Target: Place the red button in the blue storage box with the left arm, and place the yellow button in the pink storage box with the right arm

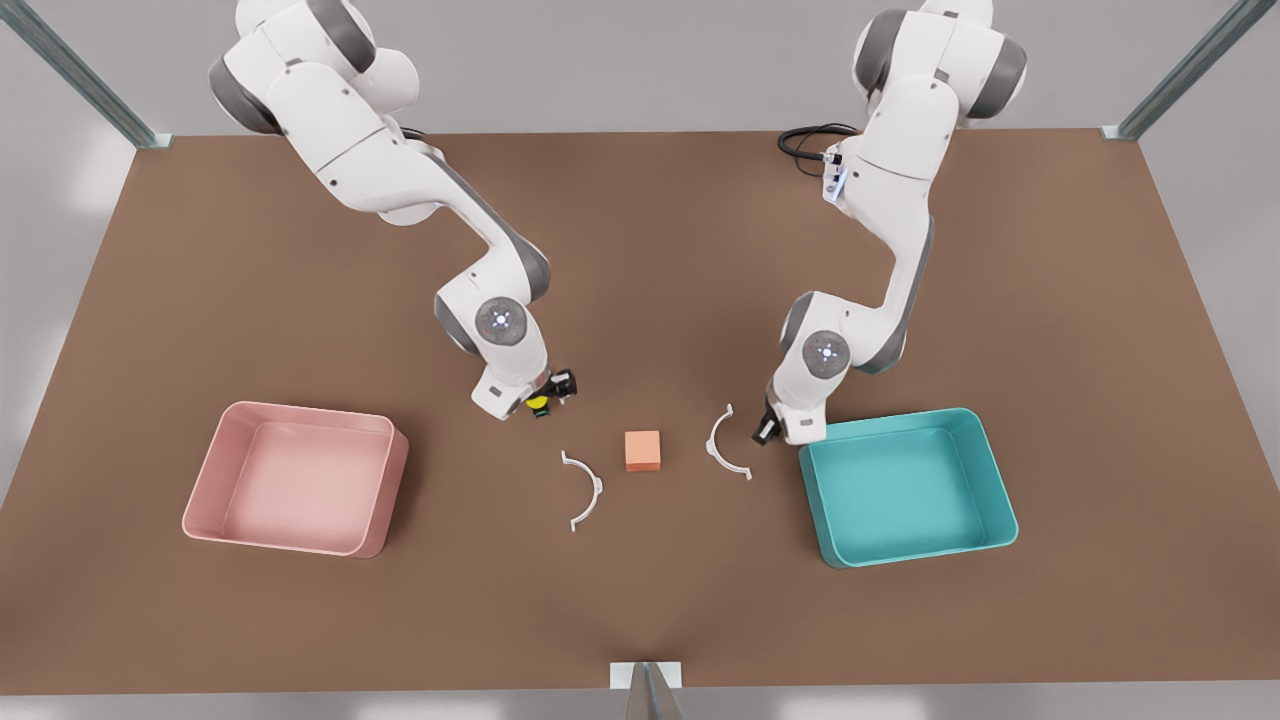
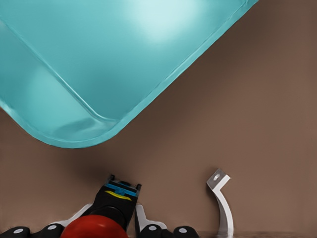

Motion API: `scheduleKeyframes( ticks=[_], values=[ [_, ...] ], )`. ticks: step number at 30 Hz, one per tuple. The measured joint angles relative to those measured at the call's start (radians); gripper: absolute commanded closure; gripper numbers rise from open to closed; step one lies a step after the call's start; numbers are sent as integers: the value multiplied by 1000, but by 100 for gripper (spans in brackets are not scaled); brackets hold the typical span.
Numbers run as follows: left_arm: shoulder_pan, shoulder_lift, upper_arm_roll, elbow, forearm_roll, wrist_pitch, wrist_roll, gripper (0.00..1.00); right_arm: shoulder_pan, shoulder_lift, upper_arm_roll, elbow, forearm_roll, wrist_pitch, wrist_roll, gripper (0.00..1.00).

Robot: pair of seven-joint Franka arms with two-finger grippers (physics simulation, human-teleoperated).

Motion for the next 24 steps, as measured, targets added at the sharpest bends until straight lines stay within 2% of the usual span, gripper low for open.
scheduleKeyframes(
  ticks=[3, 6, 8, 9, 12, 13, 14, 16, 17, 19, 22, 24],
  values=[
    [15, -85, 31, 151, 32, -157, -23, 50, -17, 12, -4, -36, -36, 34, 19, 0],
    [171, -125, 50, 220, 52, -325, 6, 50, -31, 20, -4, -61, -68, 65, 35, 0],
    [279, -116, 52, 233, 58, -401, 50, 44, -33, 28, -4, -66, -81, 83, 45, 0],
    [306, -86, 53, 257, 59, -429, 74, 0, -33, 38, -4, -66, -89, 94, 49, 0],
    [329, -16, 54, 327, 56, -487, 137, 0, -34, 59, -4, -66, -114, 124, 61, 0],
    [334, -11, 54, 348, 56, -503, 158, 0, -34, 65, -4, -65, -123, 132, 64, 12],
    [340, -10, 53, 360, 56, -518, 178, 0, -34, 71, -4, -64, -130, 141, 67, 19],
    [343, -14, 53, 402, 59, -557, 219, 0, -36, 80, -4, -63, -142, 158, 73, 25],
    [344, -19, 52, 478, 61, -601, 252, 0, -38, 83, -4, -64, -151, 165, 75, 26],
    [343, -67, 50, 583, 62, -682, 343, 0, -37, 91, -4, -64, -162, 176, 81, 27],
    [356, -248, 35, 587, 86, -792, 490, 0, -36, 96, -4, -65, -172, 188, 88, 26],
    [455, -315, -73, 565, 109, -846, 570, 0, -35, 94, -3, -67, -175, 192, 92, 26]
  ],
)
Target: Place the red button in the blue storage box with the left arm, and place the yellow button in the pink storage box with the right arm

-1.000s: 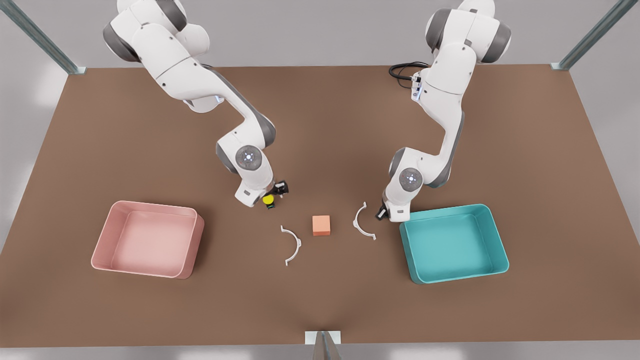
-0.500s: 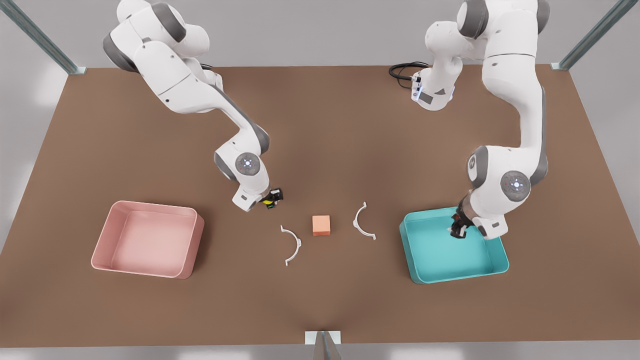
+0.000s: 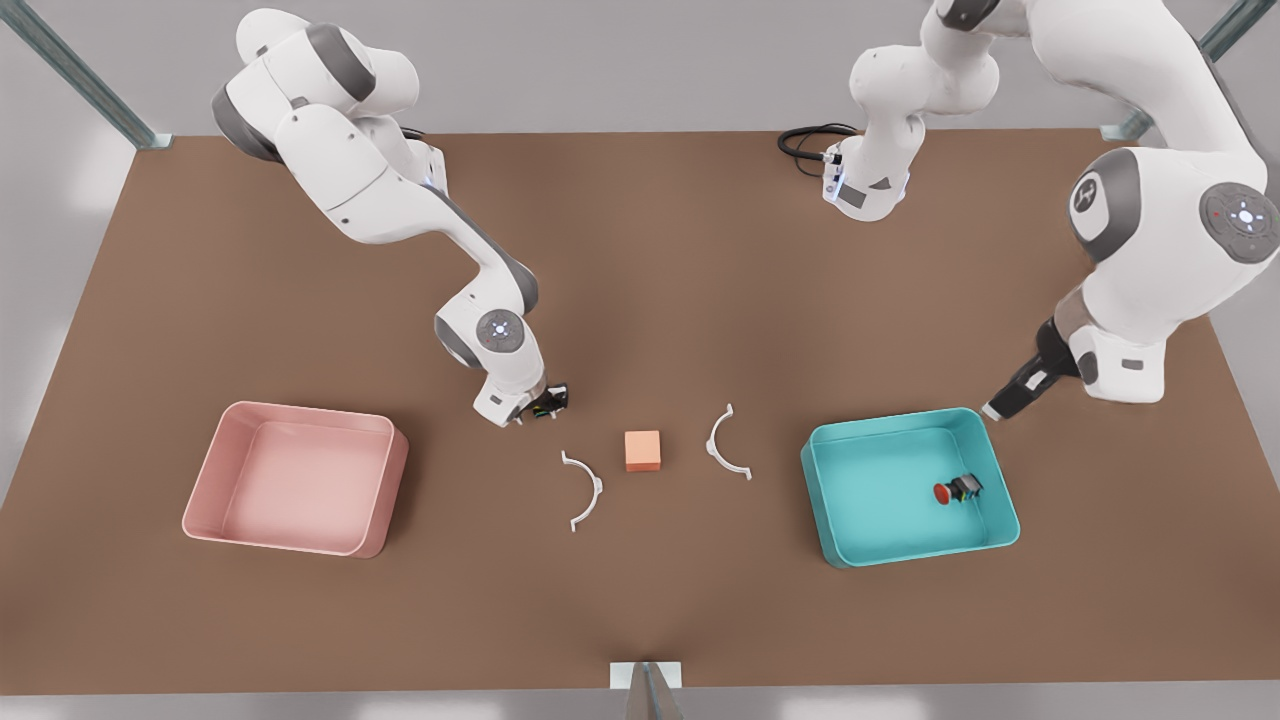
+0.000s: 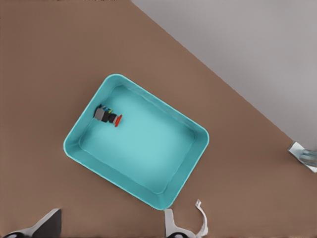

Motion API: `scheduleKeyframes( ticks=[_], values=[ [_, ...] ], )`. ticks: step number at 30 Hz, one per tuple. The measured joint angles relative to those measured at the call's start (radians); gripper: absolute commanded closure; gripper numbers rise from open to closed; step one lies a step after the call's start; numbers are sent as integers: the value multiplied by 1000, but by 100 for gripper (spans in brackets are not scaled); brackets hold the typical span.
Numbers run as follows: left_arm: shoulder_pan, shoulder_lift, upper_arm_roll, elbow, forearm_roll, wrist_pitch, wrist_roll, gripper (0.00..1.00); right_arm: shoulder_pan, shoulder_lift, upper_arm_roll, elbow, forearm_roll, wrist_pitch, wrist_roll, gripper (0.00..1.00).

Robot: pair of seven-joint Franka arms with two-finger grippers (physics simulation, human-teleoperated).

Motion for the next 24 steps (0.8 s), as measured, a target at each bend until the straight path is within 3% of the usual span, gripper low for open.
scheduleKeyframes(
  ticks=[8, 14, 22, 24],
  values=[
    [23, -12, -41, -2, 32, -101, 238, 0, 4, -11, 8, -39, -4, -9, 13, 26],
    [17, -9, -45, -2, 33, -124, 354, 0, 11, -4, 8, -38, -3, -13, 17, 53],
    [22, -7, -44, -3, 29, -134, 459, 0, -40, -98, 16, -18, 1, -19, 16, 53],
    [22, -7, -45, -4, 29, -135, 479, 0, -162, -125, 98, 22, 3, -50, 13, 52]
  ],
)
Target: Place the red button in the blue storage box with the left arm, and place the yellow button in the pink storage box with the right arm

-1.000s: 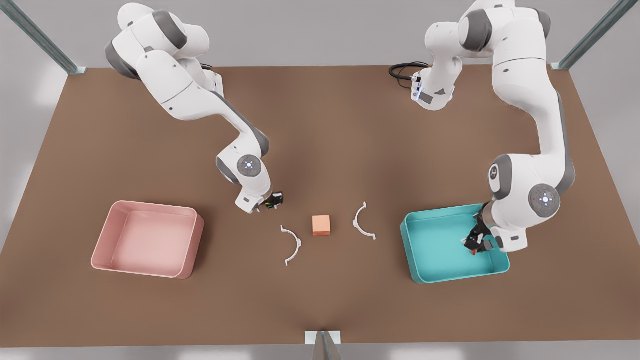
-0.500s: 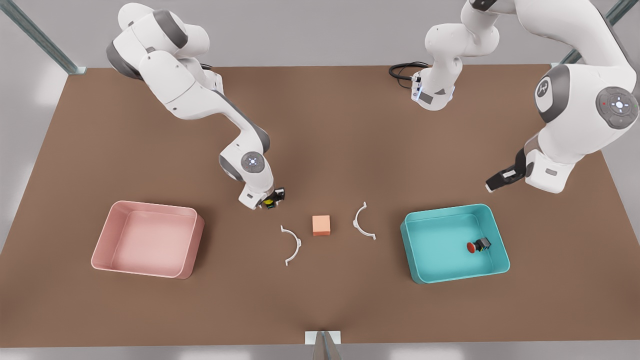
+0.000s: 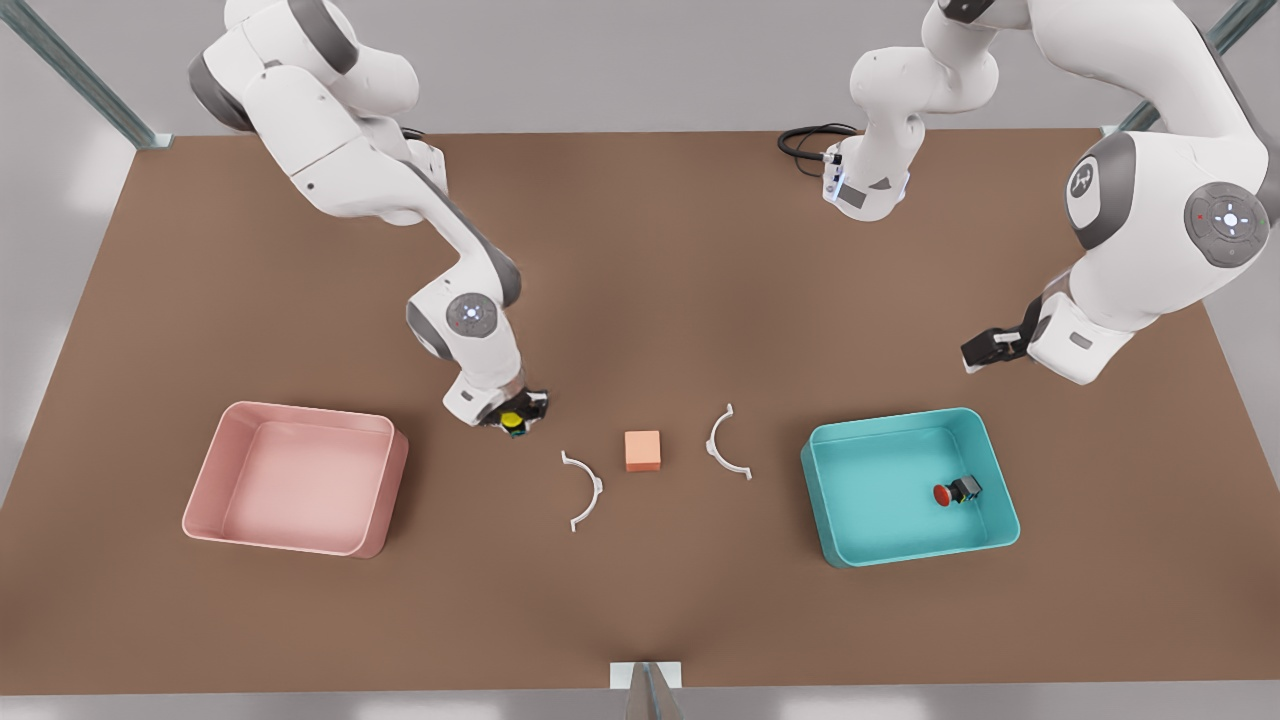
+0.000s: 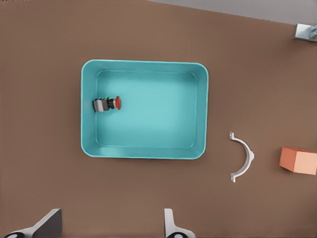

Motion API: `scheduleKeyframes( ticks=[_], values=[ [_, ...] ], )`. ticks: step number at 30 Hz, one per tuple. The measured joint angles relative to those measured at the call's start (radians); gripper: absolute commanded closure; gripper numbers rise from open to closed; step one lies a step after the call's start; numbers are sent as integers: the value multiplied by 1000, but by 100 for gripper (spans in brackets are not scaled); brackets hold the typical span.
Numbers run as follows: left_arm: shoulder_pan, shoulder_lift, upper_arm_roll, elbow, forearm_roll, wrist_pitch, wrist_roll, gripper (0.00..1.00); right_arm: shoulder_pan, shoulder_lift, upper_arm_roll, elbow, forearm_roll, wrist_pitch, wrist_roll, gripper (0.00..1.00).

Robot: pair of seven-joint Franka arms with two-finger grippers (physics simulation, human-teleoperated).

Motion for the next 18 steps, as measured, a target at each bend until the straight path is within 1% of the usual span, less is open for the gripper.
scheduleKeyframes(
  ticks=[2, 3, 7, 9, 11, 12, 13, 14, 15, 18],
  values=[
    [1, 1, 0, 0, 0, -1, 17, 0, -174, -8, 110, 20, 1, -38, -9, 52],
    [1, 5, 0, 0, 0, -1, 25, 0, -233, -15, 137, 26, 1, -58, -16, 52],
    [0, 12, 0, 1, 2, 1, 53, 0, -439, -40, 213, 18, 1, -142, -58, 52],
    [0, 13, 0, 1, 2, 1, 65, 0, -535, -41, 228, 4, 1, -170, -90, 52],
    [0, 14, 0, 1, 3, 2, 75, 0, -652, -41, 263, -24, 0, -189, -128, 52],
    [0, 14, 0, 2, 3, 3, 80, 0, -697, -38, 273, -36, -1, -195, -148, 50],
    [0, 14, 0, 2, 3, 3, 84, 0, -720, -29, 274, -42, -2, -199, -167, 42],
    [0, 14, 0, 2, 3, 3, 89, 0, -731, -10, 264, -44, -12, -196, -184, 8],
    [0, 14, 0, 2, 3, 4, 93, 0, -740, 8, 255, -44, -24, -191, -199, 0],
    [-1, 13, 0, 2, 4, 4, 103, 0, -745, 27, 247, -26, -43, -179, -243, 0]
  ],
)
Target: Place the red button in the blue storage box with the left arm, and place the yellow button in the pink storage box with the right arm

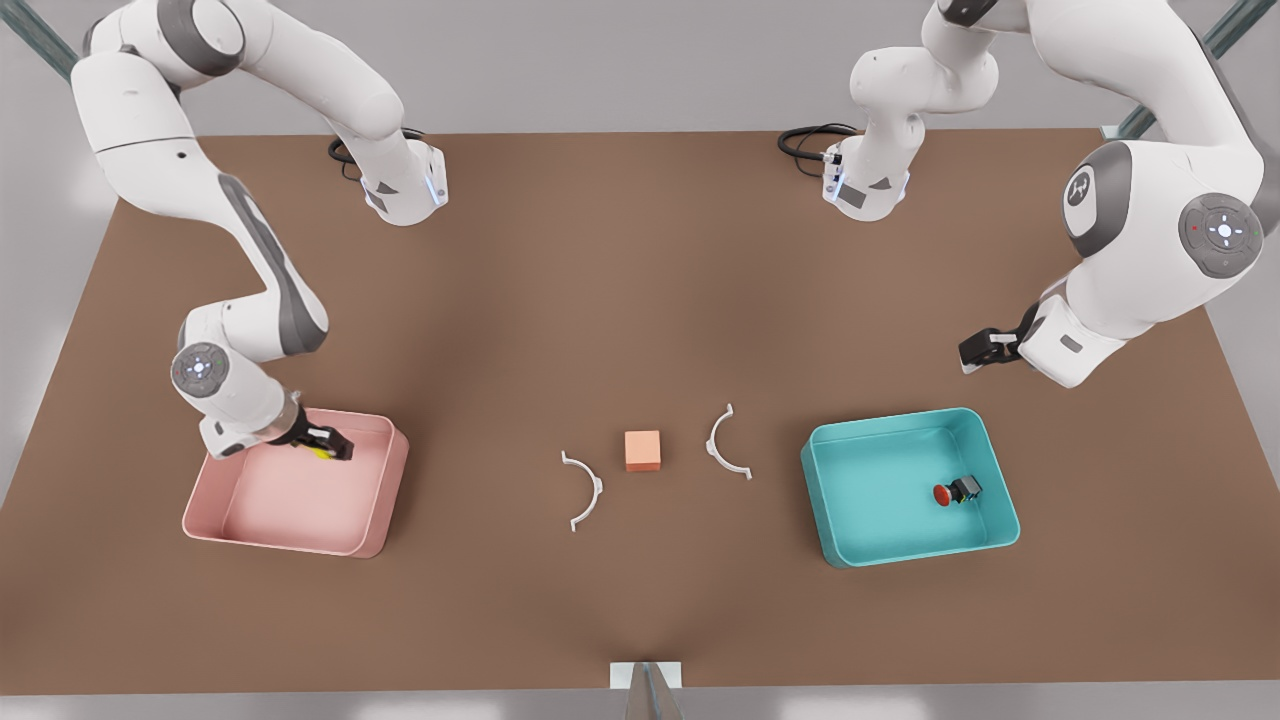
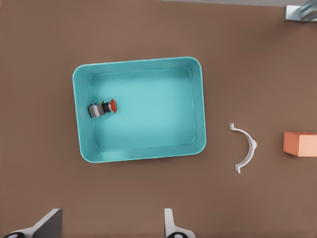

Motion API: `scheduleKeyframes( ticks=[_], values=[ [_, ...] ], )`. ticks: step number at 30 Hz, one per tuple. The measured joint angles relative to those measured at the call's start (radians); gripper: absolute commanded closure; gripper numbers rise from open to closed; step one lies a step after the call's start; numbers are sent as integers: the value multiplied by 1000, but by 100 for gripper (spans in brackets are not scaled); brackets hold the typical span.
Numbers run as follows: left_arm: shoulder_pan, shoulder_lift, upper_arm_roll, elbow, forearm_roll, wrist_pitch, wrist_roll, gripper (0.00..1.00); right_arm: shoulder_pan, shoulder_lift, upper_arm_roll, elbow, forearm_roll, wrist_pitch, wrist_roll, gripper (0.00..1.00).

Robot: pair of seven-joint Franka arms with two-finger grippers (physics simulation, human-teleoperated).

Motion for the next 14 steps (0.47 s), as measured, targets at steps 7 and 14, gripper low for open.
scheduleKeyframes(
  ticks=[7, 14],
  values=[
    [-4, -1, 0, 0, 1, 0, 18, 0, 504, -188, -284, 542, 147, -317, -82, 0],
    [-6, -1, -1, 0, 1, -1, 26, 0, 777, -391, -776, 455, 440, -555, -216, 0]
  ],
)
